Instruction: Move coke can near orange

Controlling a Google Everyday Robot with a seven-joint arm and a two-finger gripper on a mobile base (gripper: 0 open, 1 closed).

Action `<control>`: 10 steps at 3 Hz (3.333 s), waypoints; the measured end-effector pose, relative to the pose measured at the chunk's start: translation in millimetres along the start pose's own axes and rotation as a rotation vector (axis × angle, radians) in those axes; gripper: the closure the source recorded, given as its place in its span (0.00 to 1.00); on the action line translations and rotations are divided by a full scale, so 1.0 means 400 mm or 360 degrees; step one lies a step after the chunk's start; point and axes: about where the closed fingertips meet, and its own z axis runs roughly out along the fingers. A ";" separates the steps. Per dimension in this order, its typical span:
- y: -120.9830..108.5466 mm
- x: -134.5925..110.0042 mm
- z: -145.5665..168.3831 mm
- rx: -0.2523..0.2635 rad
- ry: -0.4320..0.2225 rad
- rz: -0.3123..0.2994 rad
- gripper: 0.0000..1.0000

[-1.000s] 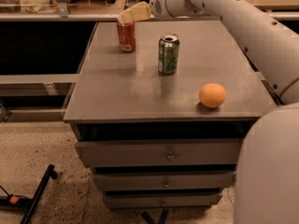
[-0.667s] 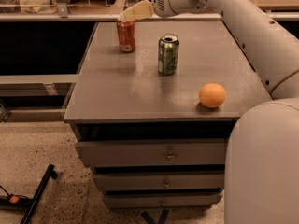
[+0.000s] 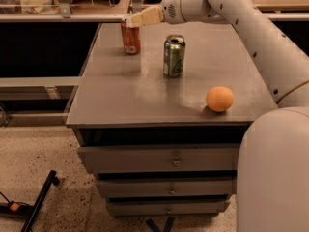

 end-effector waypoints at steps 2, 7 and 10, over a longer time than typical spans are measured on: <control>0.023 0.005 0.040 -0.0045 0.0061 -0.0063 0.00; 0.040 0.044 0.135 -0.0113 0.0201 -0.0313 0.00; 0.013 0.092 0.209 -0.0078 0.0189 -0.0365 0.00</control>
Offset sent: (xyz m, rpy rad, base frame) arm 0.0049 0.0338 -0.0095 -0.1188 -0.0125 0.0928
